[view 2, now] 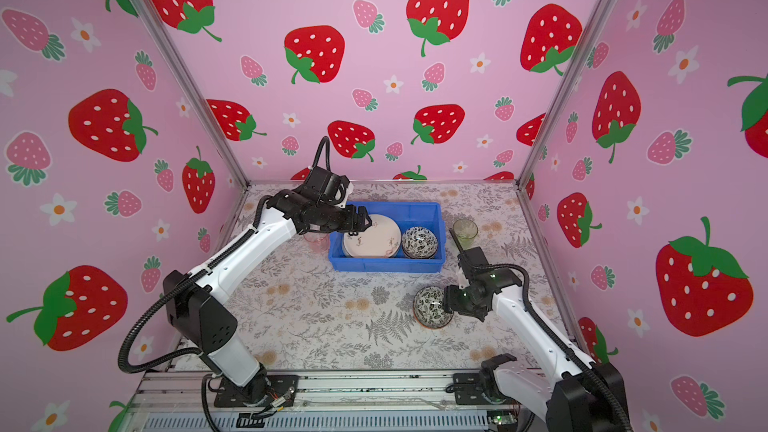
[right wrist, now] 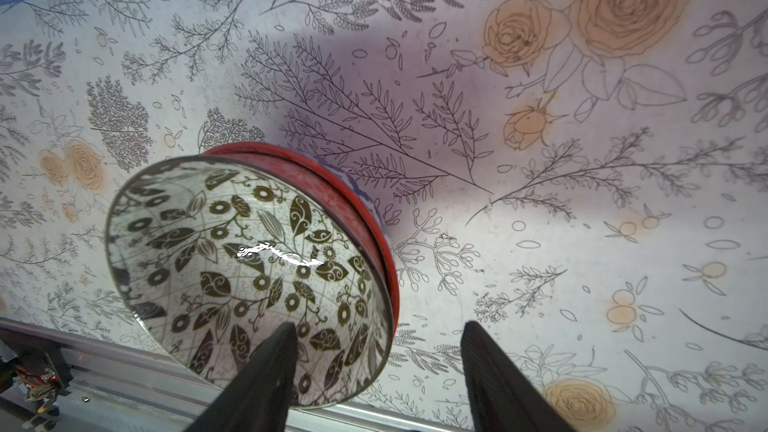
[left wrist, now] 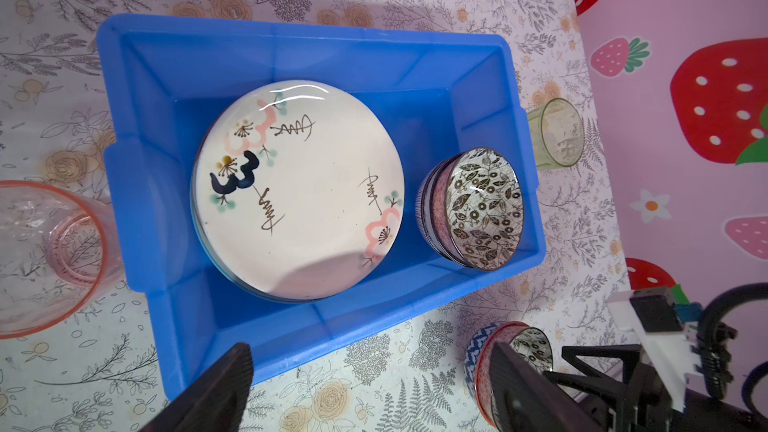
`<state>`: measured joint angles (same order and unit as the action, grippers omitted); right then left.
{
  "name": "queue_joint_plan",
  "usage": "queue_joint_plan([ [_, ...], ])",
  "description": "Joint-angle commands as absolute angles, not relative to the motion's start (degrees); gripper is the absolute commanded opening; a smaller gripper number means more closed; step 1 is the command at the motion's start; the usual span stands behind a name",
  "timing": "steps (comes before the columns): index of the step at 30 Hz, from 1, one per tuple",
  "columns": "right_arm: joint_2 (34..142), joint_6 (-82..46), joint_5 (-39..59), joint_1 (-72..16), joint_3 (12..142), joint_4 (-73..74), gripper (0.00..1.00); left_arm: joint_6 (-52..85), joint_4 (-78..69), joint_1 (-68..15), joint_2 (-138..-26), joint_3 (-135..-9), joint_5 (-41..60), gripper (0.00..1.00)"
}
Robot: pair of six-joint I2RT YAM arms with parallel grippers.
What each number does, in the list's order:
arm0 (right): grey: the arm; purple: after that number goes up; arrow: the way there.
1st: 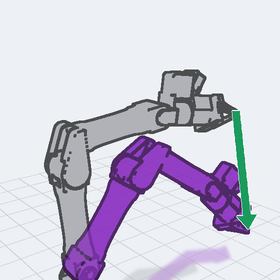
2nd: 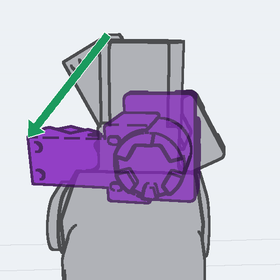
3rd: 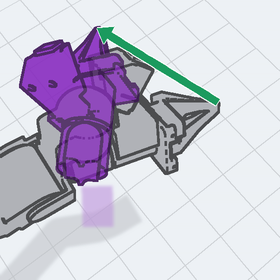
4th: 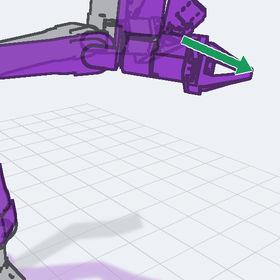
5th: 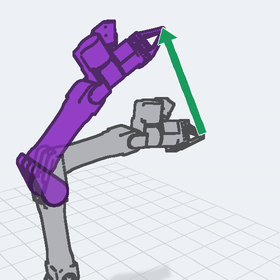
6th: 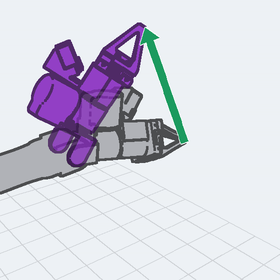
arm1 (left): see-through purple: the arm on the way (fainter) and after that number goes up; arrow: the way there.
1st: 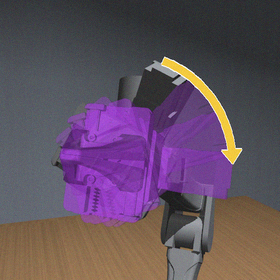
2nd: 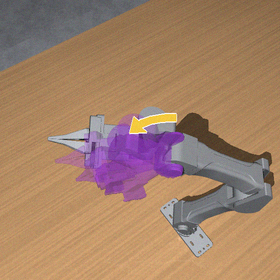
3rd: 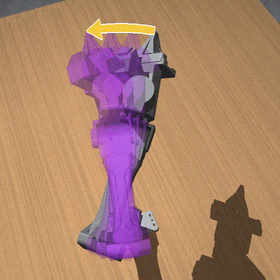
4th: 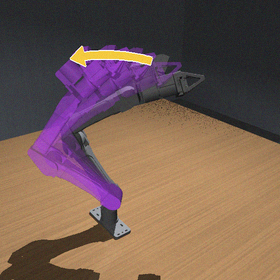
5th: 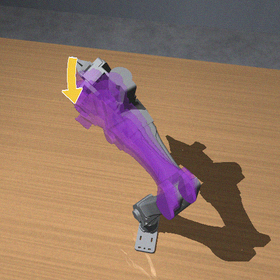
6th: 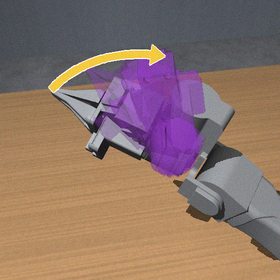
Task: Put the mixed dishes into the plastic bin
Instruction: 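Open the left gripper and raise it while the right moves over the leaf-patterned bowl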
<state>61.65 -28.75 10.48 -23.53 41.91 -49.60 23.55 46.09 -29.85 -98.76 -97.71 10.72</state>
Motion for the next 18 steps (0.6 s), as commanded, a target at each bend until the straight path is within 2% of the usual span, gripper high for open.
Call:
queue_joint_plan([
  [1,61.09,-29.27,9.42,-23.82,42.10,-49.61,0.64,20.50,49.27,-29.88,-100.03,-100.19,11.65,0.92],
  [10,61.94,-28.83,6.77,-24.08,42.89,-48.75,0.63,22.32,46.50,-30.58,-98.88,-96.04,13.52,0.92],
  [18,63.66,-28.30,6.81,-24.41,43.59,-46.65,0.53,24.12,45.10,-31.60,-96.73,-92.49,13.27,0.92],
])
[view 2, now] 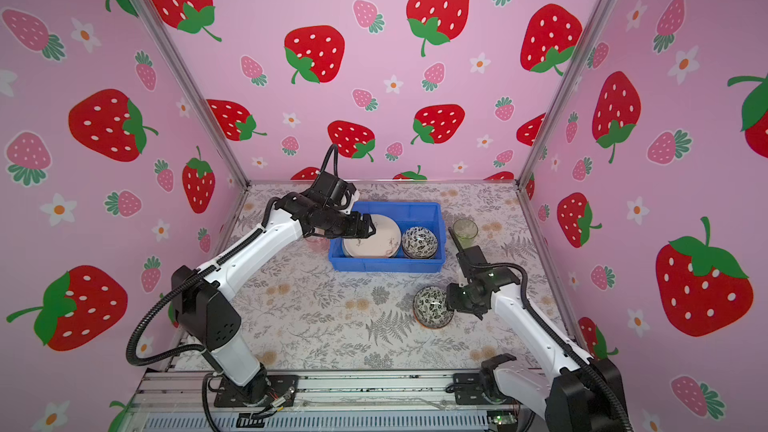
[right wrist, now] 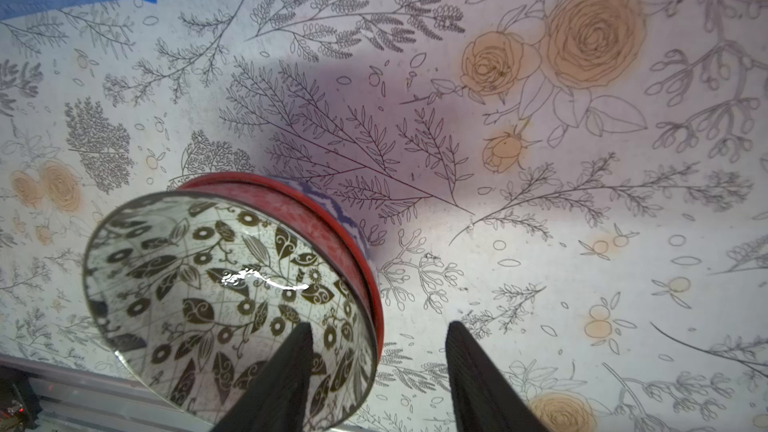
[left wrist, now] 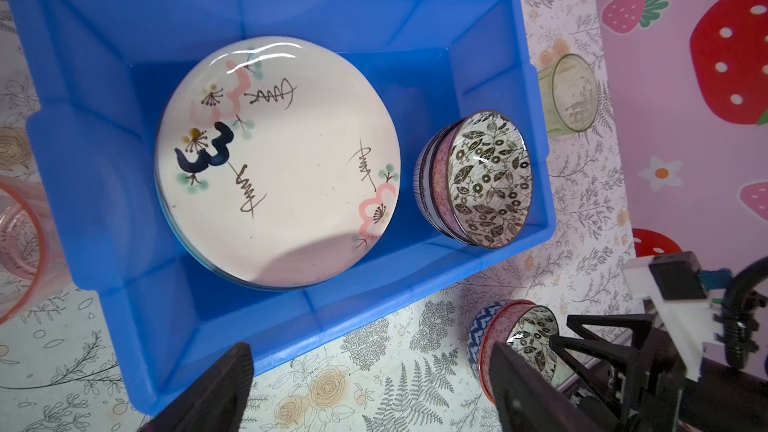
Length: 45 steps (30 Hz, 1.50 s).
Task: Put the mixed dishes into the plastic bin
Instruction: 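Open the left gripper and raise it while the right moves over the leaf-patterned bowl, then lower the right gripper onto the rim of the leaf-patterned bowl and close it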
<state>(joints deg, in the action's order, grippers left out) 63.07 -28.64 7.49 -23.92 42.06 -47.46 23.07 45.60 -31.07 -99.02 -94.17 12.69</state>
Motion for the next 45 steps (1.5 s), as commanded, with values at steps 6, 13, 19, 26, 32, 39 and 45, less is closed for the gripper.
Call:
queue_joint_plan([
  [6,64.79,-27.99,6.79,-25.03,43.81,-45.94,0.46,25.43,44.33,-31.99,-93.96,-87.46,13.27,0.91],
  [13,65.38,-27.95,6.93,-25.40,43.95,-44.91,0.38,26.52,43.43,-32.73,-93.09,-85.60,13.54,0.92],
  [19,65.65,-27.68,7.74,-25.59,44.04,-43.97,0.34,26.87,43.02,-33.27,-93.82,-85.94,13.78,0.91],
  [26,66.01,-27.43,7.77,-25.58,43.68,-43.17,0.36,27.23,42.89,-34.09,-94.14,-86.31,13.97,0.92],
  [32,66.00,-27.16,8.19,-25.60,43.86,-43.19,0.26,27.43,42.98,-35.10,-94.32,-86.22,13.80,0.92],
  [39,64.48,-27.22,9.05,-25.59,44.97,-44.18,0.18,27.77,42.97,-35.86,-94.88,-86.34,13.62,0.92],
  [45,62.67,-27.75,9.49,-25.59,46.56,-45.62,0.16,27.72,43.13,-36.69,-95.70,-87.02,13.71,0.92],
])
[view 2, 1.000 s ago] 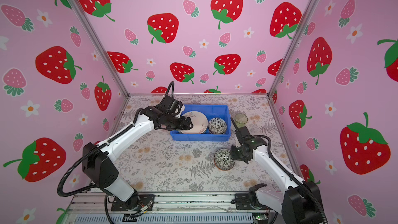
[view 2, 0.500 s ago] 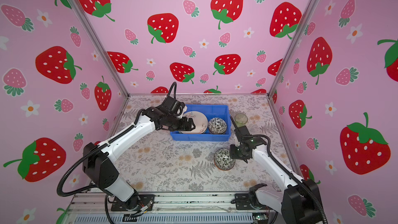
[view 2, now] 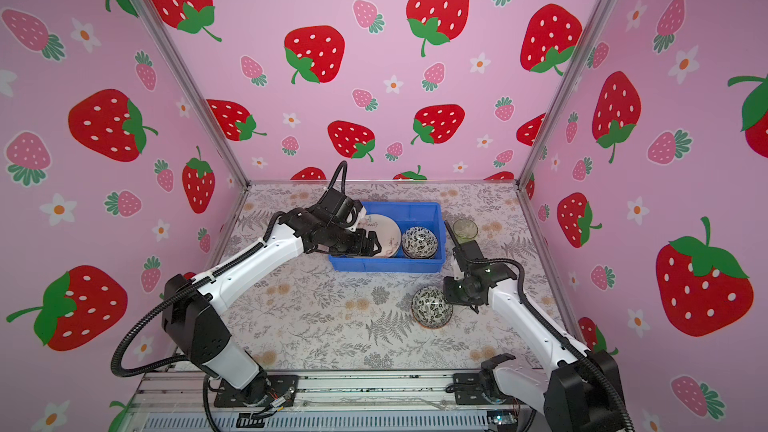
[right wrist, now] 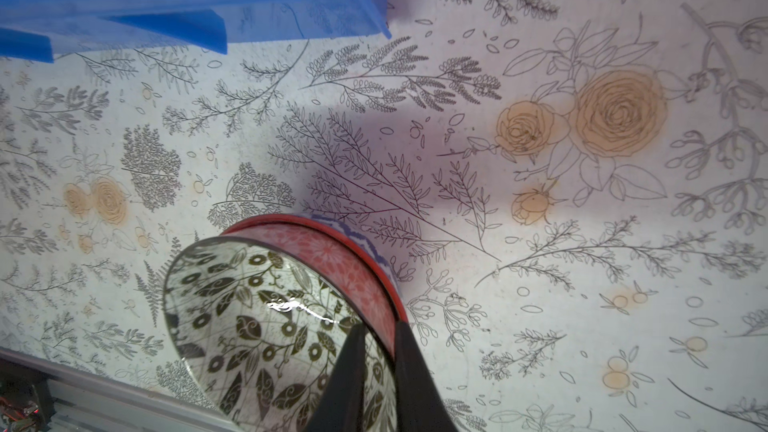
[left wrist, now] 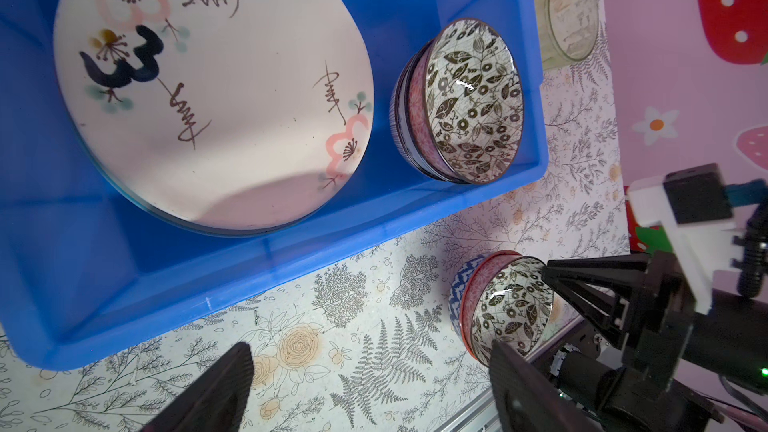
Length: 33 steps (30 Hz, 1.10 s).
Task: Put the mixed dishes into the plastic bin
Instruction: 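Lower the right gripper onto the rim of the leaf-patterned bowl and close it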
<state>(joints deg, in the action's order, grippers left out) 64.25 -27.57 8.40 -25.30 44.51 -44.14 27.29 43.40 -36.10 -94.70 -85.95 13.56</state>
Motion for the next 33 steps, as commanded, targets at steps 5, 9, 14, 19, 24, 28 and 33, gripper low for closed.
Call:
queue_joint_plan([
  [5,61.62,-27.82,9.26,-25.58,47.31,-46.99,0.15,27.85,43.17,-37.51,-96.07,-87.37,13.71,0.92],
  [9,61.44,-27.68,8.35,-25.58,46.66,-47.35,0.20,28.20,43.01,-38.22,-96.15,-87.23,13.69,0.91],
  [14,61.70,-27.60,6.06,-25.58,45.82,-47.95,0.33,29.17,42.33,-39.35,-95.97,-86.36,13.80,0.92],
  [19,62.15,-27.51,6.65,-25.63,44.63,-47.80,0.34,29.62,42.00,-40.06,-96.42,-86.22,13.97,0.92],
  [24,61.76,-27.99,7.79,-25.66,43.34,-47.00,0.33,29.88,41.81,-40.52,-96.86,-86.40,14.15,0.92],
  [28,61.74,-28.23,8.26,-25.75,42.14,-46.57,0.33,29.95,41.77,-40.81,-97.35,-86.75,14.32,0.91],
  [33,61.80,-28.50,8.76,-25.92,41.00,-45.72,0.33,30.15,41.75,-41.06,-97.87,-87.21,14.51,0.92],
])
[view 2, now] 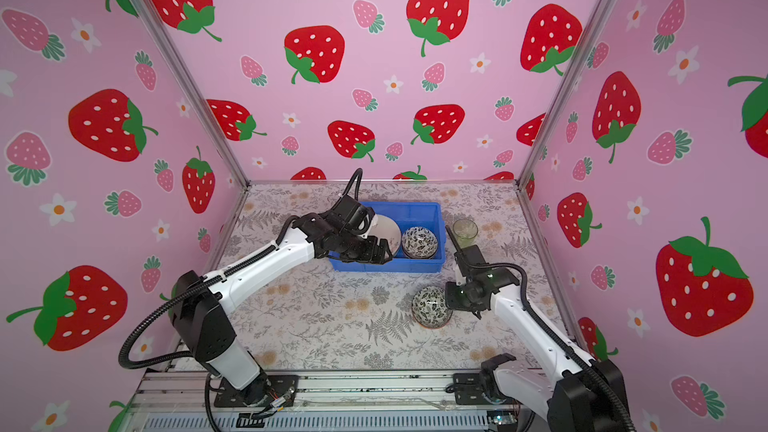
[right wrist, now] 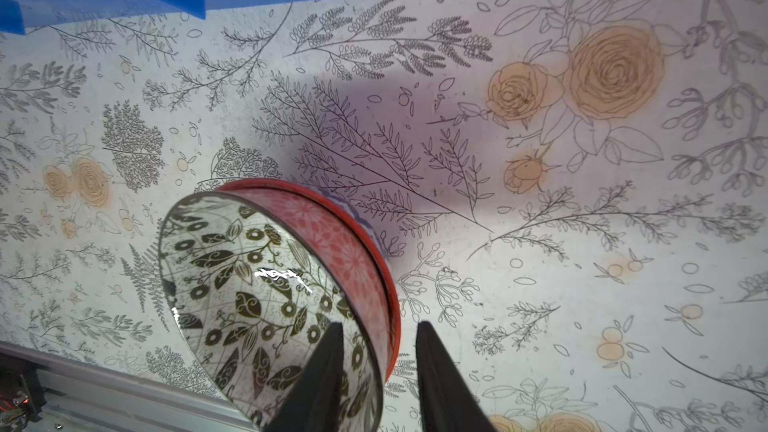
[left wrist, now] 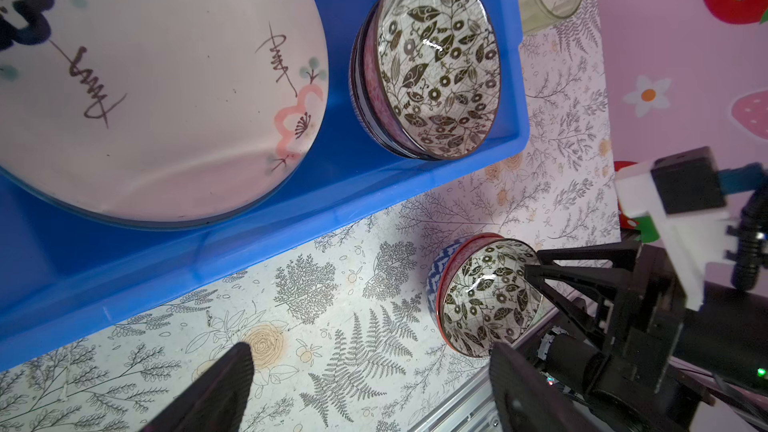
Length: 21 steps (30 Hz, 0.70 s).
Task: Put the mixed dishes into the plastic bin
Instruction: 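Lower the right gripper onto the rim of the leaf-patterned bowl and close it, then lift the leaf-patterned bowl off the orange bowl with the right gripper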
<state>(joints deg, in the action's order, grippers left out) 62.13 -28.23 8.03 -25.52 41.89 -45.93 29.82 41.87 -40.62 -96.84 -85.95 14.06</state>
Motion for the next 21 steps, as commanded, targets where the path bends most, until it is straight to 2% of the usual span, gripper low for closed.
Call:
queue_joint_plan([
  [1,62.00,-28.42,9.09,-25.93,40.81,-45.62,0.33,30.15,41.70,-41.13,-97.92,-87.27,14.54,0.92],
  [8,62.72,-28.57,9.36,-26.37,40.58,-44.58,0.31,30.41,41.74,-41.48,-98.13,-87.21,14.68,0.92],
  [21,63.80,-27.85,8.00,-26.54,41.40,-45.68,0.16,30.76,41.13,-42.20,-98.46,-87.01,14.85,0.92],
])
